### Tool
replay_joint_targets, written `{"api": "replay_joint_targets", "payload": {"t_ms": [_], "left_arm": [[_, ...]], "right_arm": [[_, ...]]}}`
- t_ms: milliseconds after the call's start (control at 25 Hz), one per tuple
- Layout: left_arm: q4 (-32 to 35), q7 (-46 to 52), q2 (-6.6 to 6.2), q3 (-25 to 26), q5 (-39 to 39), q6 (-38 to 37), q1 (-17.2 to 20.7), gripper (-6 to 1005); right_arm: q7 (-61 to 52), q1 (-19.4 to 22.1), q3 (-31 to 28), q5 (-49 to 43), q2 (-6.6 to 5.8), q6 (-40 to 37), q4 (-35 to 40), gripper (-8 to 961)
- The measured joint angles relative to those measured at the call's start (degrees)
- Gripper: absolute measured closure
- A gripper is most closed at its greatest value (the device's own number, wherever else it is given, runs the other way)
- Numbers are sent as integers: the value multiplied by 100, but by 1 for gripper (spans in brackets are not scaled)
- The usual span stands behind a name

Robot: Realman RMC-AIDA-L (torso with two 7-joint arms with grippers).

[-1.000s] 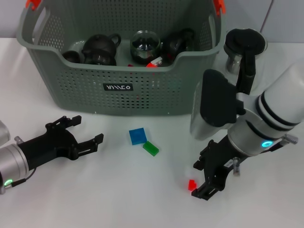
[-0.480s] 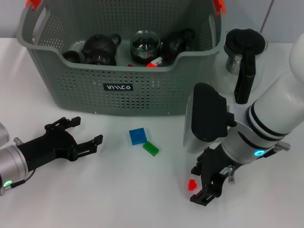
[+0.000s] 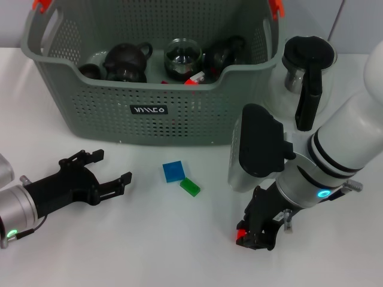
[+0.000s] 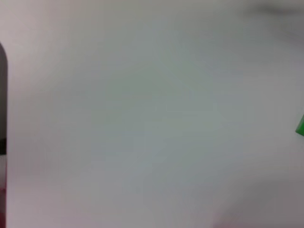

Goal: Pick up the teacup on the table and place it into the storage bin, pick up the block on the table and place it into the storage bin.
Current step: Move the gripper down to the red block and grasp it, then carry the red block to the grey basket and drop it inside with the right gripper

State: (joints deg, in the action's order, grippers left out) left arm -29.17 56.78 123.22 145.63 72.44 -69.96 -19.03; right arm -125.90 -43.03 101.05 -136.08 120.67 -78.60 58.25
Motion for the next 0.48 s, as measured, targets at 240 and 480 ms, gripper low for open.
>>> {"api": "replay_joint_targets", "payload": {"t_ms": [240,480], "left_arm": [[0,0,0,0,-9,0,10,109],[-1,0,0,0,-45,0,14,109]], "right_arm": [[16,-3,1,46,-1,-87,27,684],[14,130,-183,173,-46,-596,639,749]]}}
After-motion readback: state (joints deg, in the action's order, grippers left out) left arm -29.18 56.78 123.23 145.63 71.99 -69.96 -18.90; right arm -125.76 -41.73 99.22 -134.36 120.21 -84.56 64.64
